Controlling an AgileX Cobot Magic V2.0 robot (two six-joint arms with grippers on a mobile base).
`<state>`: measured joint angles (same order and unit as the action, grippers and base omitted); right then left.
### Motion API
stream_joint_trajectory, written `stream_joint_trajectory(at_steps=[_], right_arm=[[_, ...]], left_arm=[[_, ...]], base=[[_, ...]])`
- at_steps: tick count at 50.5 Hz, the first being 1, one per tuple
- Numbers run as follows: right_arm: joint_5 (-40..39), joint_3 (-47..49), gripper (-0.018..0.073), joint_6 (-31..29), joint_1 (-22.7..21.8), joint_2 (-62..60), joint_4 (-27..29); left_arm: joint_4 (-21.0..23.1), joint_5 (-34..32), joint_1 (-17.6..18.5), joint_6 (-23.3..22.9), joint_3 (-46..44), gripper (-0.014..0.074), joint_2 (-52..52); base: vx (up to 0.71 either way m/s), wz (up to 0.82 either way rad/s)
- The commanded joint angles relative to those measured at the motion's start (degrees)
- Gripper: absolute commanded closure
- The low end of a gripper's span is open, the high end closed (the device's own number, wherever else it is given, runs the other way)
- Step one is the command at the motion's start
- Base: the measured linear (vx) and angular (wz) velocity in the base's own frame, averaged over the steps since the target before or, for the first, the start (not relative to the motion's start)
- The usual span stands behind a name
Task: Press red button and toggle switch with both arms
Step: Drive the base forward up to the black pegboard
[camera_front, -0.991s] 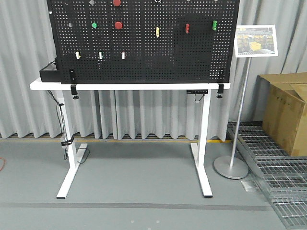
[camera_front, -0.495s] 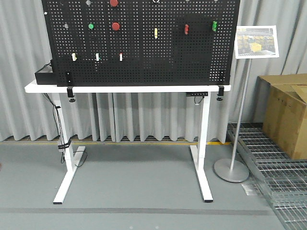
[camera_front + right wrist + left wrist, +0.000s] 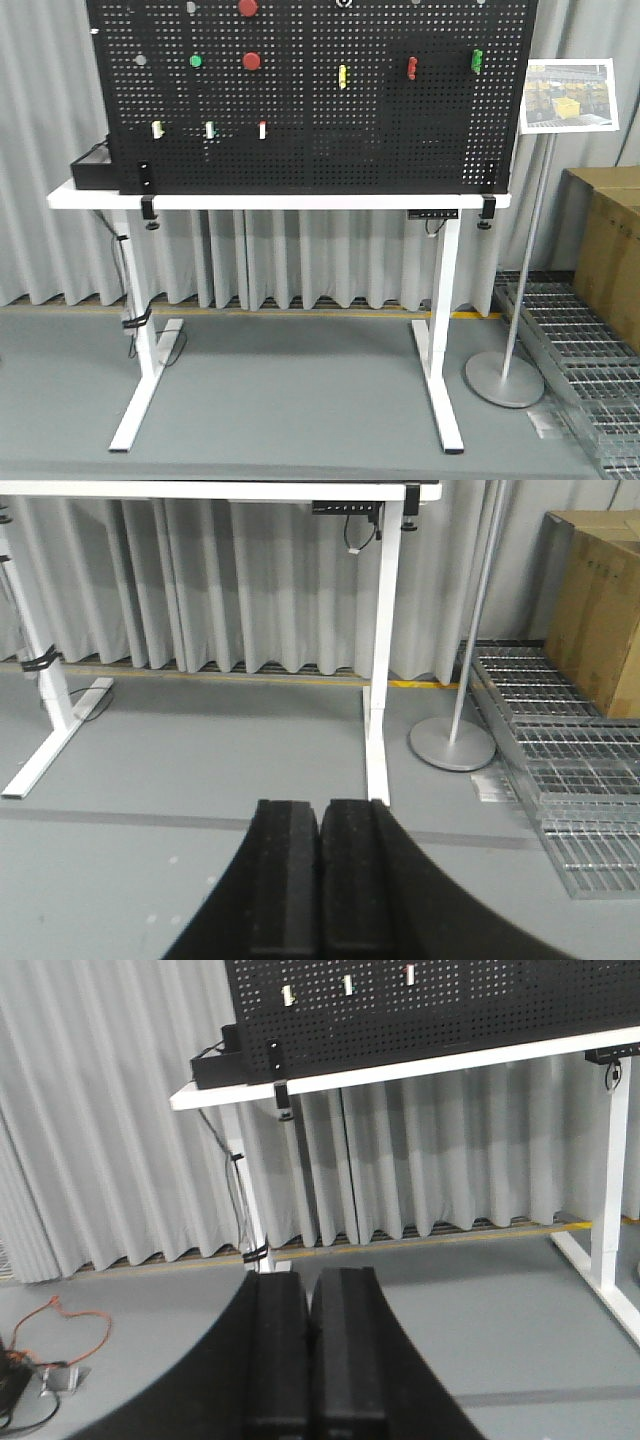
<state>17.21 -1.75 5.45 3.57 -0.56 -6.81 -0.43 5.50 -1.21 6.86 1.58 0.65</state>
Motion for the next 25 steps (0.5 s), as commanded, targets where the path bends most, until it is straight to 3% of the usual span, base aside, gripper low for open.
stream_joint_trajectory(at_steps=[1,25], right_arm=[[-4.55,-0.65,0.0559,-0.35,-0.40,-0.55,-0.24],[-4.55,-0.65,0.0559,-0.35,-0.40,-0.55,-0.24]], left_arm=[[0.43,-4.83,0.13,-0.42,1.91,0.0595,0.91],[0.43,-4.83,0.13,-0.42,1.91,0.0595,0.91]], base=[[0.32,-0.09],[0.42,-0.05]])
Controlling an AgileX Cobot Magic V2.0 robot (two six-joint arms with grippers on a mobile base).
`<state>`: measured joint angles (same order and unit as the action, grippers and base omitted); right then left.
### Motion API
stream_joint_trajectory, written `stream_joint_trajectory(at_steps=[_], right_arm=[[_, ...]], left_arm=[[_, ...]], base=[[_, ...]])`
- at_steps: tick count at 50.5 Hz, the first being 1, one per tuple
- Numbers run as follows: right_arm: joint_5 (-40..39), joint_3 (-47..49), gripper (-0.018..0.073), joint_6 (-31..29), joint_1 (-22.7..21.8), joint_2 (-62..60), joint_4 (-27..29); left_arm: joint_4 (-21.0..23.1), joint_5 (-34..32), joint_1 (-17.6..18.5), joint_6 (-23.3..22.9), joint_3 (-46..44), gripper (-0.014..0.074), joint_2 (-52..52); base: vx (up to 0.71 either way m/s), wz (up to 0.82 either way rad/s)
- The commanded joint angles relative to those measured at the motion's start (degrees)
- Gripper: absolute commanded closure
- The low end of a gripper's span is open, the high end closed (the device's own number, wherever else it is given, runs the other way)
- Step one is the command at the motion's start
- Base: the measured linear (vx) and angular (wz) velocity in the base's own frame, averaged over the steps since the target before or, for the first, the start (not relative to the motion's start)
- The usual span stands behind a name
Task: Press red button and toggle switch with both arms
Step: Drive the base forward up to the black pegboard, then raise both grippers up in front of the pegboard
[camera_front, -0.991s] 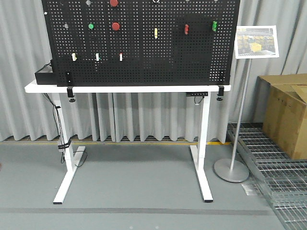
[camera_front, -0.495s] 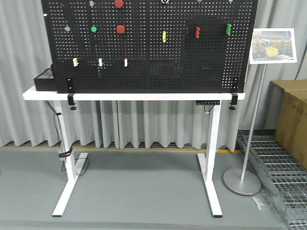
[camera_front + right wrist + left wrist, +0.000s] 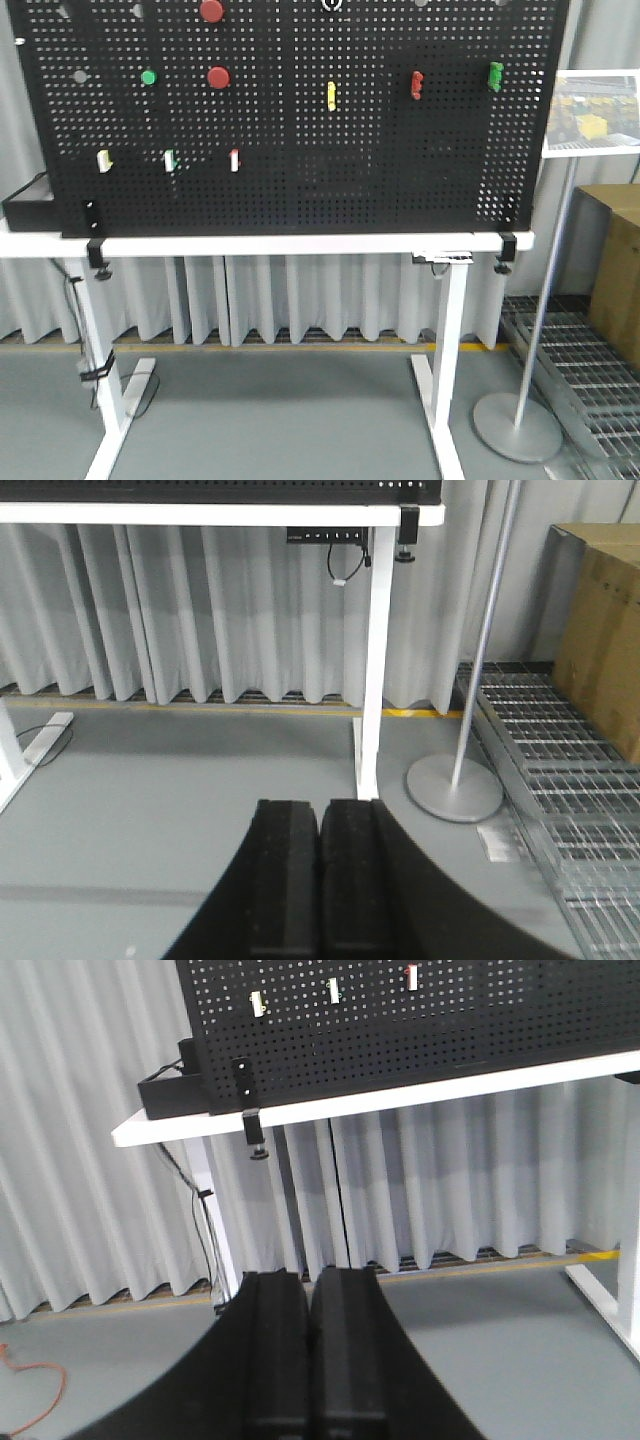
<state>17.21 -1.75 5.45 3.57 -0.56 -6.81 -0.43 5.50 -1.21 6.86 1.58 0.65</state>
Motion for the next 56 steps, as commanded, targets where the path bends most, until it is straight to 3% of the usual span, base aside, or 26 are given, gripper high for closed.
stream_joint_trajectory(at_steps=[1,56], right_arm=[[-4.55,-0.65,0.0559,-0.35,-0.40,-0.55,-0.24],[-4.55,-0.65,0.0559,-0.35,-0.40,-0.55,-0.24]], left_arm=[[0.43,-4.83,0.13,-0.42,1.91,0.0595,0.91],[0.43,-4.83,0.13,-0.42,1.91,0.0595,0.91]], base=[[0.48,-0.01],[0.39,-0.01]])
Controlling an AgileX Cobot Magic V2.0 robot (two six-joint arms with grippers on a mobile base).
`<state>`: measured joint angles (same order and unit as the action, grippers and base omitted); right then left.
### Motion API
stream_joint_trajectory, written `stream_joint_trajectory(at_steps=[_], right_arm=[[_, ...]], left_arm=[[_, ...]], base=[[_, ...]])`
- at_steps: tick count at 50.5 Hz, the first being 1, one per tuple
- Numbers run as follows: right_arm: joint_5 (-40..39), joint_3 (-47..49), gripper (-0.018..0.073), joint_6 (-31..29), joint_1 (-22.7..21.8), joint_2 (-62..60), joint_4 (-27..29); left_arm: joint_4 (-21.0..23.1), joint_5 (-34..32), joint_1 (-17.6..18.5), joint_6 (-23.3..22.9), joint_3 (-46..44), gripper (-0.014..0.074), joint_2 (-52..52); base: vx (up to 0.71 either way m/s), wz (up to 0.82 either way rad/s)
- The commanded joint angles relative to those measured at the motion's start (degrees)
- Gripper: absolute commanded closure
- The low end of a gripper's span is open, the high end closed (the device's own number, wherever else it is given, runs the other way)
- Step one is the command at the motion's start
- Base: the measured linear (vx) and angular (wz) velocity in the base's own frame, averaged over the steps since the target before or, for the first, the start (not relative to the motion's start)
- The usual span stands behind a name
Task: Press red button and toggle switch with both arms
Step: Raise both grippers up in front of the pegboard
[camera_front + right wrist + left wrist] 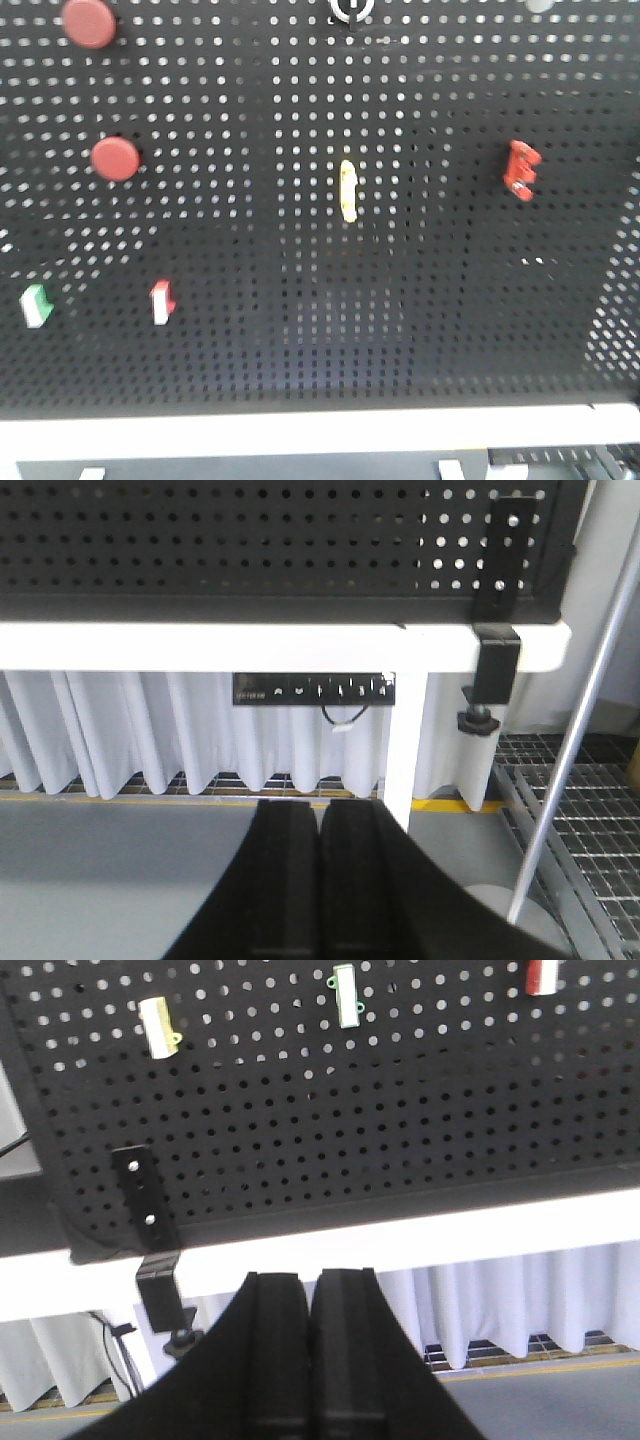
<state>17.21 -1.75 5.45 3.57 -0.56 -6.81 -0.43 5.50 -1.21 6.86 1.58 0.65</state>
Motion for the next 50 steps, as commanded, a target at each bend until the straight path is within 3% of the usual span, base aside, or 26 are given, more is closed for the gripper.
stream_joint_trajectory(at_steps=[1,50], right_arm=[[-4.55,-0.65,0.0559,-0.35,-0.40,-0.55,-0.24],[-4.65,-0.65,0.0559,-0.98,-0.40,-0.55,-1.83]], left_arm=[[0.43,-4.83,0.13,-0.42,1.91,0.0595,0.91],[0.43,-4.83,0.13,-0.42,1.91,0.0595,0.91]], base=[[0.21,0.00],[0.07,0.00]])
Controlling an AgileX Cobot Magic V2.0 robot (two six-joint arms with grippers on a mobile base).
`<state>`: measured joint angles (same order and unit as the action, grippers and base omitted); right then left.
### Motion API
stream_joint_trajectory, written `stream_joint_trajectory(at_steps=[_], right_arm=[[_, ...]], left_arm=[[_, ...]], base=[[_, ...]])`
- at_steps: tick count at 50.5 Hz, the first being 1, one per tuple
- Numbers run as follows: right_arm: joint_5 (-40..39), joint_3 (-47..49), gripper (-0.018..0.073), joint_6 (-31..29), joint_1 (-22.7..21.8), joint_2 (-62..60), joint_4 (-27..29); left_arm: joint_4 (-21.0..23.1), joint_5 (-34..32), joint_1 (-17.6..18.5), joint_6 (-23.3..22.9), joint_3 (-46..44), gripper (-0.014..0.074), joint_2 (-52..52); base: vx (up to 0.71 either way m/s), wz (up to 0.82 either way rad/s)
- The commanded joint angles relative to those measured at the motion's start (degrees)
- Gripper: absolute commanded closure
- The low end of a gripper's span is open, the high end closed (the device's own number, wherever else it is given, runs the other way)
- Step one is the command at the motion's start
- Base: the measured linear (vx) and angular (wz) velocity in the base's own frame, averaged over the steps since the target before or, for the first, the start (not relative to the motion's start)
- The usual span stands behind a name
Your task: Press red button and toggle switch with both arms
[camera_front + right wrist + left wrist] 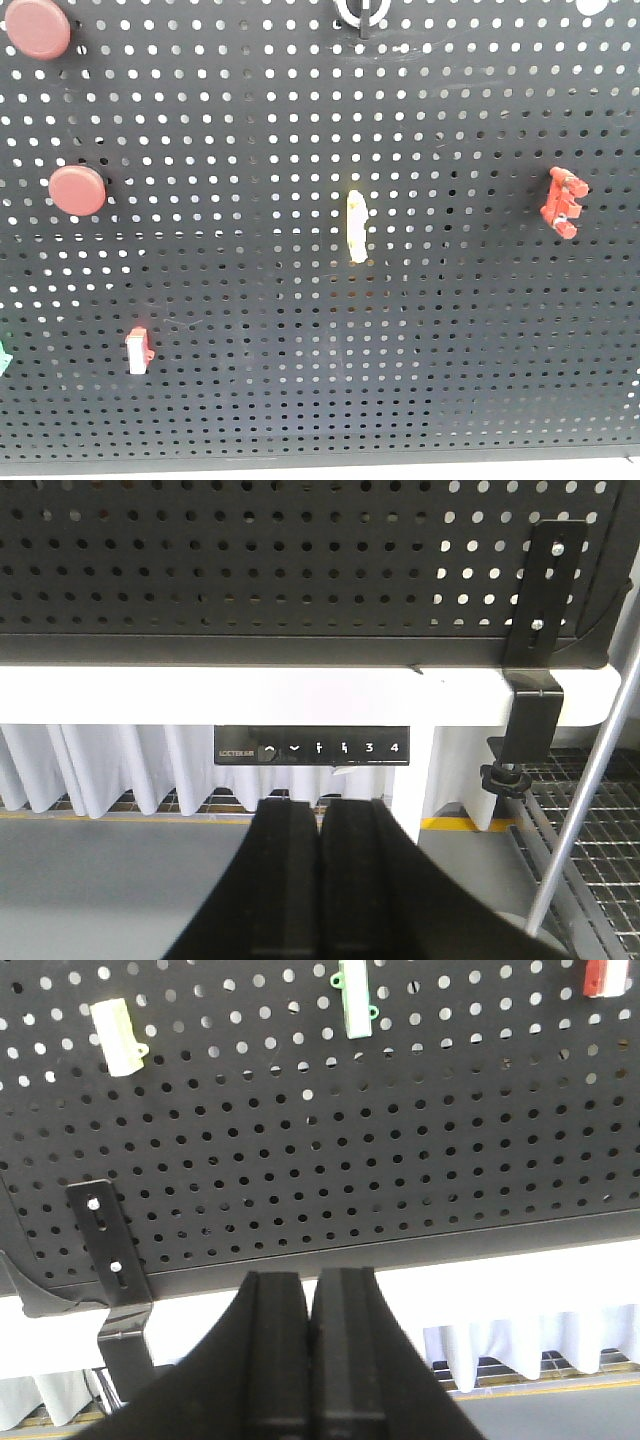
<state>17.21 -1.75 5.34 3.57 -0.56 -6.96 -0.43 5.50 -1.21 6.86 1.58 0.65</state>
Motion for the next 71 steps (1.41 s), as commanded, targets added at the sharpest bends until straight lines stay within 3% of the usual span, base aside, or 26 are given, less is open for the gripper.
stream_joint_trajectory(at_steps=[1,8,21,27,35,38,44,52,62,71], right_arm=[[-4.65,-0.65,0.0559,-0.87,-0.40,-0.55,-2.17],[-6.28,-0.65,0.0559,-0.57,-0.40,-0.55,-3.78],[-14.46,-0.65,0.0559,-0.22,-0.40,-0.55,-1.81],[-18.15,-0.65,0.0559,-0.22,-0.40,-0.55,-1.81],[-31.27,0.33,0.0559,-0.22,-0.40,-0.55,-1.86],[-32.72,2.50,0.0559,-0.22,-0.40,-0.26,-2.00],[-27.94,12.16,0.0559,-0.22,-0.40,2.66,-2.06],[-21.18,28.48,0.0559,-0.22,-0.40,11.87,-2.06],[-20.89,45.99,0.0559,-0.22,-0.40,25.40,-2.06],[-21.15,54.29,0.0559,-0.22,-0.40,35.52,-2.06]], left_arm=[[0.43,-4.83,0.13,-0.42,1.91,0.0595,0.91],[0.43,-4.83,0.13,-0.42,1.91,0.0595,0.91],[0.43,-5.18,0.12,-0.42,1.91,0.0595,0.91],[0.43,-9.58,0.12,-0.42,1.55,0.0595,0.91],[0.43,-23.75,0.18,-0.64,1.01,0.0595,0.91],[0.12,-25.47,0.18,-2.00,-0.35,0.0595,0.83],[-0.64,-21.92,0.18,-3.93,-7.04,0.0595,0.83],[-4.75,-14.75,0.18,-3.98,-22.55,0.0595,-3.33],[-4.83,-12.36,0.18,-3.98,-42.28,0.0595,-15.74],[-4.79,-8.43,0.18,-3.98,-52.12,0.0595,-26.84]], base=[[0.00,0.00],[0.00,0.00],[0.00,0.00],[0.00,0.00],[0.00,0.00],[0.00,0.00],[0.00,0.00],[0.00,0.00],[0.00,0.00],[0.00,0.00]])
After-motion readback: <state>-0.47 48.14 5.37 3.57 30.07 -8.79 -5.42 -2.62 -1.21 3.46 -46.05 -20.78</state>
